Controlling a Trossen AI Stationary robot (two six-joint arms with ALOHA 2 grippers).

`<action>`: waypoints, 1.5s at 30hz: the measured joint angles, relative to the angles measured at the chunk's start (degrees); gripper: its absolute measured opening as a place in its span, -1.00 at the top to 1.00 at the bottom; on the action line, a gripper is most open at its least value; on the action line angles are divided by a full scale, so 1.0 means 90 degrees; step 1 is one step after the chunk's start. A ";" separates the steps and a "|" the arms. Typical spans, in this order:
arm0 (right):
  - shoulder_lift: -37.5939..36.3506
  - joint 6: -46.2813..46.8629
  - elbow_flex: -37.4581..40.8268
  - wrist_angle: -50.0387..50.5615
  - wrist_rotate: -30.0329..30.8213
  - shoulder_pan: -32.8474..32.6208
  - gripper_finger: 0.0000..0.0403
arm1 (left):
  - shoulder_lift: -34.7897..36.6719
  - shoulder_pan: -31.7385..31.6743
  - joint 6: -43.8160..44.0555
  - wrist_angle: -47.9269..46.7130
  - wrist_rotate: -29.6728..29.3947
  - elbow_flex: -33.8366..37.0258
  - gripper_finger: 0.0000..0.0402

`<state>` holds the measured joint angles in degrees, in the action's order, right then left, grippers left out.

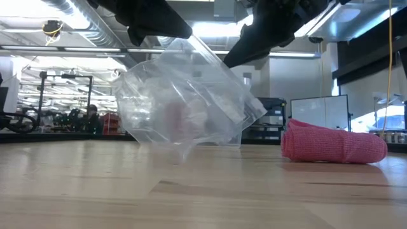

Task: Roll bandage
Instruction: Prepare the transparent zip bag

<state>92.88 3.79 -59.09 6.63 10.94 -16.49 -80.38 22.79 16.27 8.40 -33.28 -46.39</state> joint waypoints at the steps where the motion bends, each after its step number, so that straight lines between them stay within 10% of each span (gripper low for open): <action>1: 0.0000 -0.0002 0.0000 0.0014 0.0003 0.0000 0.18 | 0.0000 0.0000 0.0002 -0.0001 0.0000 0.0000 1.00; 45: 0.0325 -0.0098 -0.0216 0.0187 0.0721 0.0000 0.18 | -0.0002 0.0000 0.0029 0.0015 0.0002 0.0002 1.00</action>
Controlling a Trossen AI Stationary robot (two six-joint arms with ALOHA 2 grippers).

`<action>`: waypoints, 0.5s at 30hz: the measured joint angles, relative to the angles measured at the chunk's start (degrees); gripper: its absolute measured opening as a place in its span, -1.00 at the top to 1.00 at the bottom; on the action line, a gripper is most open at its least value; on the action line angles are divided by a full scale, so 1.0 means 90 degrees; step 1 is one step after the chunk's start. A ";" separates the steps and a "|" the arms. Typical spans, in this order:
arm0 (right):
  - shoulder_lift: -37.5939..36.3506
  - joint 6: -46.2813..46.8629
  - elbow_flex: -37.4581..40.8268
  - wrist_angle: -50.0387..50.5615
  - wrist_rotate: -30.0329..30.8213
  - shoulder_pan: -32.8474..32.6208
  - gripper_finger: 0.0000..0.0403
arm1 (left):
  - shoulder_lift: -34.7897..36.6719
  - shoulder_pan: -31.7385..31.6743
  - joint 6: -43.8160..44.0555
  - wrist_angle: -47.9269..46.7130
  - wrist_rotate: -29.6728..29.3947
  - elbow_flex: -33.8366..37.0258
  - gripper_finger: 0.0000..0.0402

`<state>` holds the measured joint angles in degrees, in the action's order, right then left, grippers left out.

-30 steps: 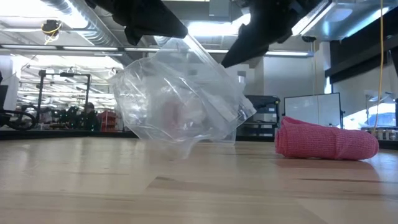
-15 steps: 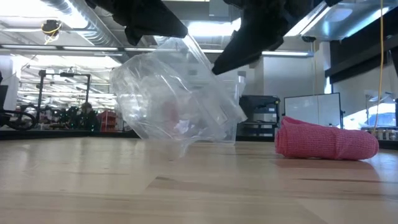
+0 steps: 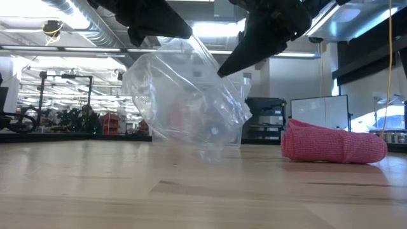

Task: Roll bandage
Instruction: Prepare the transparent zip bag

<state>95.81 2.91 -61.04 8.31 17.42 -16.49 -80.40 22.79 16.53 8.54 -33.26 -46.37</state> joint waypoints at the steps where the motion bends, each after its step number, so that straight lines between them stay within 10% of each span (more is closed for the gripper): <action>1: 0.0000 -0.0016 0.0000 -0.0056 -0.0014 0.0000 0.18 | 0.0000 0.0000 0.0000 -0.0002 0.0000 0.0000 1.00; 10: 0.0395 -0.0022 0.0002 -0.0620 -0.0664 -0.0002 0.20 | 0.0000 0.0000 0.0023 -0.0027 0.0002 0.0000 1.00; 15: 0.0500 -0.0010 0.0000 -0.0578 -0.0604 -0.0002 0.54 | 0.0000 0.0000 0.0014 -0.0014 0.0062 0.0000 1.00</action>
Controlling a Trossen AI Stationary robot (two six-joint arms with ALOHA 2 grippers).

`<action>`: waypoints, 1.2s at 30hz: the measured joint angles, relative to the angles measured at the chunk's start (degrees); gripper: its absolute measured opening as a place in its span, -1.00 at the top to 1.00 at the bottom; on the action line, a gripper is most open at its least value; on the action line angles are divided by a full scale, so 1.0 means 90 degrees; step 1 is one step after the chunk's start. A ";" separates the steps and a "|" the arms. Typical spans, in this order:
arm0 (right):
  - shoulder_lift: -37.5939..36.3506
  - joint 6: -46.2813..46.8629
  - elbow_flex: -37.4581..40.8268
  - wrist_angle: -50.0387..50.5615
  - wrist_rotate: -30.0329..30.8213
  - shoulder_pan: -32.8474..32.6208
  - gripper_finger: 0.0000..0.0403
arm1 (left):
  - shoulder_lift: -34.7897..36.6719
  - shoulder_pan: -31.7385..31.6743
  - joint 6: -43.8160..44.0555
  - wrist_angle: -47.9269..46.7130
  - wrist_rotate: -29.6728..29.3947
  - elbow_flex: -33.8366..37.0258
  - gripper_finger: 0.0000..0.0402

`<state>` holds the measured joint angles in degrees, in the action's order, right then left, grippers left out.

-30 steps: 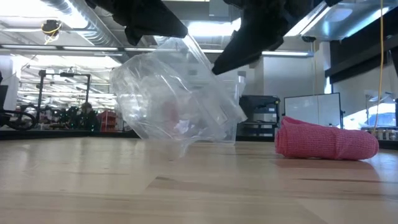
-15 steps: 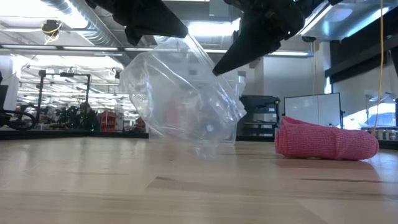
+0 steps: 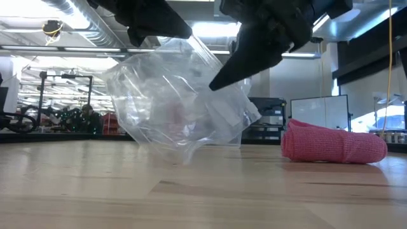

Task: Roll bandage
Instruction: Prepare the transparent zip bag

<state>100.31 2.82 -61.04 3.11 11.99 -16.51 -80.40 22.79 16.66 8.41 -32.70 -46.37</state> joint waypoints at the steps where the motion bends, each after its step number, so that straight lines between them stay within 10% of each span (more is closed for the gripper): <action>1: 0.0005 -0.0049 0.0000 0.0026 0.0043 0.0000 0.65 | 0.0000 0.0000 0.0004 0.0002 0.0019 0.0000 1.00; 4: -0.0056 -0.0526 0.0000 0.0020 0.0102 -0.0002 0.94 | 0.0000 0.0000 0.0155 -0.0026 0.0037 0.0000 0.98; 15: -0.0425 -0.3625 -0.1482 0.1620 0.2324 0.0015 0.97 | 0.1311 -0.0554 0.0456 -0.3463 0.0485 -0.1632 0.57; 36: 0.0214 -0.3938 -0.1520 0.1545 0.1932 0.0165 0.99 | -0.0194 -0.0991 0.1483 -0.3171 0.1182 -0.1873 0.10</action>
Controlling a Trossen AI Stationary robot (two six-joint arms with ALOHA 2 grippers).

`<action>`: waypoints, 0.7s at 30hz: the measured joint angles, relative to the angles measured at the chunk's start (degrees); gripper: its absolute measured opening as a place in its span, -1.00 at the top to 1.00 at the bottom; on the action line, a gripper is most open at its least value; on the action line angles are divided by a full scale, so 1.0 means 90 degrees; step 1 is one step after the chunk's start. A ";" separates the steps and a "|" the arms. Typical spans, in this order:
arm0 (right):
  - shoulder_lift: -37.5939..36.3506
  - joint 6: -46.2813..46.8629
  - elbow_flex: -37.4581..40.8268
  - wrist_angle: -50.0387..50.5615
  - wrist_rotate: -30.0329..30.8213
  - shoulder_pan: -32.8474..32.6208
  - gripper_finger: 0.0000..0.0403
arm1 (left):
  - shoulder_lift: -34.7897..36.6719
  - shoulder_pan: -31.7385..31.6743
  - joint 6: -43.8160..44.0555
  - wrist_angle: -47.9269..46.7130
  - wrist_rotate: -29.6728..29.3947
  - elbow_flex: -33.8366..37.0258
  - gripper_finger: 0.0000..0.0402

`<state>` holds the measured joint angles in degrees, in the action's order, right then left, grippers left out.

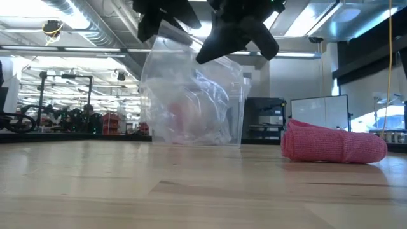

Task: Roll bandage
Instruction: Prepare the transparent zip bag

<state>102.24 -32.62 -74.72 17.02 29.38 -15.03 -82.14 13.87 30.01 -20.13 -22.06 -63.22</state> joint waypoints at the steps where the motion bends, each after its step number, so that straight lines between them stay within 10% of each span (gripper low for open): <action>1: 0.0000 0.0000 0.0000 -0.0005 0.0024 0.0000 0.99 | -0.0020 0.0000 0.0004 0.0015 0.0041 -0.0005 0.10; 21: 0.0000 0.0029 0.0000 -0.0049 -0.0048 -0.0041 1.00 | -0.0154 -0.0221 0.0022 -0.0370 0.0124 0.0000 0.10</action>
<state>102.24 -32.36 -74.72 16.58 28.94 -15.40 -83.53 11.88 30.21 -23.45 -20.95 -63.22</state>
